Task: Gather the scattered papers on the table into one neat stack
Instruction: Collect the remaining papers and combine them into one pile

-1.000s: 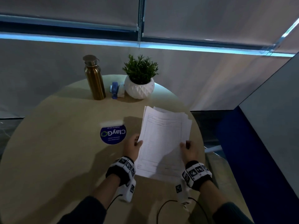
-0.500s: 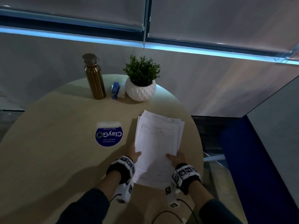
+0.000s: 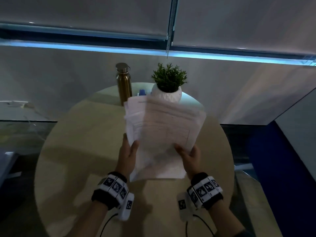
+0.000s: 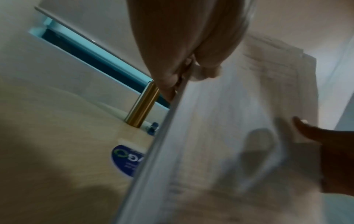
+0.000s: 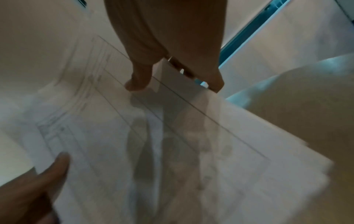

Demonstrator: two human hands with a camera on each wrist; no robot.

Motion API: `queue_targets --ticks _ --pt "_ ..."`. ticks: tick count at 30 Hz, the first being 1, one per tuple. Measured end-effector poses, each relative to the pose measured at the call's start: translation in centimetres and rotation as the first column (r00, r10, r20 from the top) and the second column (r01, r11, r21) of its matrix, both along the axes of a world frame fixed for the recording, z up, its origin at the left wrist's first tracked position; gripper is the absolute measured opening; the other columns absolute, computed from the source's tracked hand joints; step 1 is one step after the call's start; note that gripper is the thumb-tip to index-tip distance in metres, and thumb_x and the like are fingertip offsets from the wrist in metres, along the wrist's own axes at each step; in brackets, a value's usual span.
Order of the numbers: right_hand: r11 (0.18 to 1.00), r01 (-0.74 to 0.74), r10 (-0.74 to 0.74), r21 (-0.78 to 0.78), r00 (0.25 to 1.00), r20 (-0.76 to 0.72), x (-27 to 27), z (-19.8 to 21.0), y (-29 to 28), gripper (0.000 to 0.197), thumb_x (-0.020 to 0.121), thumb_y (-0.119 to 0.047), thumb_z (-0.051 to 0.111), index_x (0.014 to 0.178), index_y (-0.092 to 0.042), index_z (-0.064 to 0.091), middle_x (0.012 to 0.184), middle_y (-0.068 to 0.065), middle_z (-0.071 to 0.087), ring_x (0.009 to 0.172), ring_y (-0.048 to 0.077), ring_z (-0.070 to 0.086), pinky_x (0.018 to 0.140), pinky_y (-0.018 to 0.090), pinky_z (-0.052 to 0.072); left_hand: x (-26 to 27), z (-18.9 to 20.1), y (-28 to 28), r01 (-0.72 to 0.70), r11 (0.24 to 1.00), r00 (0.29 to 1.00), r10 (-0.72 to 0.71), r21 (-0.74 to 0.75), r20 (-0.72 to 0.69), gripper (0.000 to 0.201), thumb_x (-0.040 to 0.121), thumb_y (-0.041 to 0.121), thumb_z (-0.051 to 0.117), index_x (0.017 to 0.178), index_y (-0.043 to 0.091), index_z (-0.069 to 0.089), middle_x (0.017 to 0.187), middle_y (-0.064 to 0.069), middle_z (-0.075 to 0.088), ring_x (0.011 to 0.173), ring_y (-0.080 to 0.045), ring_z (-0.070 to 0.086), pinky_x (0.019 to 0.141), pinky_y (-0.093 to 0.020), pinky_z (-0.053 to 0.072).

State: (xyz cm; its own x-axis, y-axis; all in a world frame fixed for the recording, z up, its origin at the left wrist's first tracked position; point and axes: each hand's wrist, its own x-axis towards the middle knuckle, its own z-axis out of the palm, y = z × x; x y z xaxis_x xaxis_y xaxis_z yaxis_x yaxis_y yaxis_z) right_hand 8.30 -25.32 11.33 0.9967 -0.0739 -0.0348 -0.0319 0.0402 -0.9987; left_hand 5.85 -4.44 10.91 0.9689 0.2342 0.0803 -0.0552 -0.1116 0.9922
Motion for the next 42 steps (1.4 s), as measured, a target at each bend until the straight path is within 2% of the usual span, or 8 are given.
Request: queue_targets --ticks 5,11,17,21,25,29,38,42 --pt "0.998 0.036 -0.04 0.047 0.997 0.069 -1.6 0.9 3.7 0.021 0.081 -0.002 0.067 0.091 -0.021 0.065 0.09 -0.002 0.069 0.084 0.012 0.068 0.069 0.023 0.057 -1.5 1.7 2.0 -0.118 0.989 0.984 0.104 0.091 0.147 0.024 0.09 0.028 0.045 0.104 0.047 0.039 0.098 0.017 0.056 0.084 0.015 0.058 0.071 -0.006 0.047" --pt "0.999 -0.037 0.037 -0.007 0.995 0.091 -2.5 1.3 4.9 0.043 0.061 -0.001 0.084 0.096 -0.012 0.062 0.088 -0.006 0.069 0.084 0.007 0.067 0.071 0.026 0.057 -2.6 1.2 5.9 -0.091 0.995 0.991 0.088 0.029 0.103 0.067 0.074 0.017 0.074 0.125 0.012 0.031 0.115 0.011 0.049 0.105 0.007 0.051 0.09 -0.016 0.043" --pt "0.986 -0.018 0.042 -0.165 0.989 0.139 -2.8 2.7 5.9 0.044 0.065 0.004 0.08 0.083 -0.033 0.068 0.075 -0.016 0.072 0.072 0.002 0.066 0.068 0.03 0.055 -2.3 2.0 6.1 -0.043 0.996 0.995 0.036 0.078 0.089 0.041 0.086 0.017 0.061 0.12 0.012 0.039 0.103 0.014 0.052 0.095 -0.001 0.053 0.079 -0.009 0.043" --pt "0.978 0.025 0.026 -0.208 0.971 0.239 -2.9 4.2 6.3 0.038 0.075 -0.003 0.074 0.085 -0.038 0.065 0.085 -0.011 0.069 0.077 -0.004 0.065 0.075 0.031 0.055 -2.4 3.6 5.8 -0.135 0.98 0.971 0.101 0.149 0.216 0.02 0.095 0.023 0.044 0.106 0.039 0.039 0.098 0.001 0.058 0.084 -0.009 0.057 0.072 -0.01 0.043" --pt "0.977 0.121 -0.055 -0.176 0.939 0.341 -3.8 5.5 7.3 0.026 0.08 -0.005 0.071 0.078 -0.03 0.066 0.074 -0.013 0.069 0.066 -0.007 0.062 0.064 0.025 0.053 -3.0 4.6 5.6 -0.189 0.96 0.939 0.115 0.208 0.323 0.018 0.092 0.022 0.047 0.108 0.018 0.04 0.097 0.001 0.055 0.077 0.001 0.052 0.07 0.0 0.039" --pt "0.961 0.206 -0.235 0.183 0.96 0.152 -4.3 5.5 6.0 0.016 0.078 -0.001 0.07 0.087 -0.013 0.068 0.08 -0.006 0.071 0.075 0.005 0.067 0.063 0.019 0.054 -3.6 2.5 9.1 -0.07 0.976 0.992 0.047 0.208 0.117 0.028 0.075 0.019 0.073 0.096 0.019 0.055 0.088 0.021 0.063 0.084 0.002 0.059 0.075 -0.008 0.043" --pt "0.836 0.417 -0.343 0.357 0.905 -0.251 -6.1 1.7 5.0 0.036 0.079 -0.005 0.07 0.113 0.003 0.061 0.108 0.013 0.068 0.093 0.019 0.066 0.072 0.028 0.06 -6.5 -2.1 10.0 -0.377 0.848 0.876 0.195 -0.373 -0.442 0.092 0.058 0.026 0.087 0.132 0.002 0.039 0.133 -0.024 0.049 0.118 -0.038 0.053 0.095 -0.052 0.048" --pt "0.795 0.407 -0.266 0.45 0.9 -0.344 -7.0 0.3 5.1 0.039 0.08 -0.003 0.068 0.117 0.005 0.058 0.107 0.013 0.067 0.094 0.024 0.066 0.061 0.026 0.059 -8.4 -2.6 8.4 -0.279 0.861 0.865 0.033 -0.425 -0.501 0.039 0.077 0.022 0.072 0.114 0.013 0.061 0.106 -0.009 0.068 0.094 -0.026 0.064 0.065 -0.033 0.055"
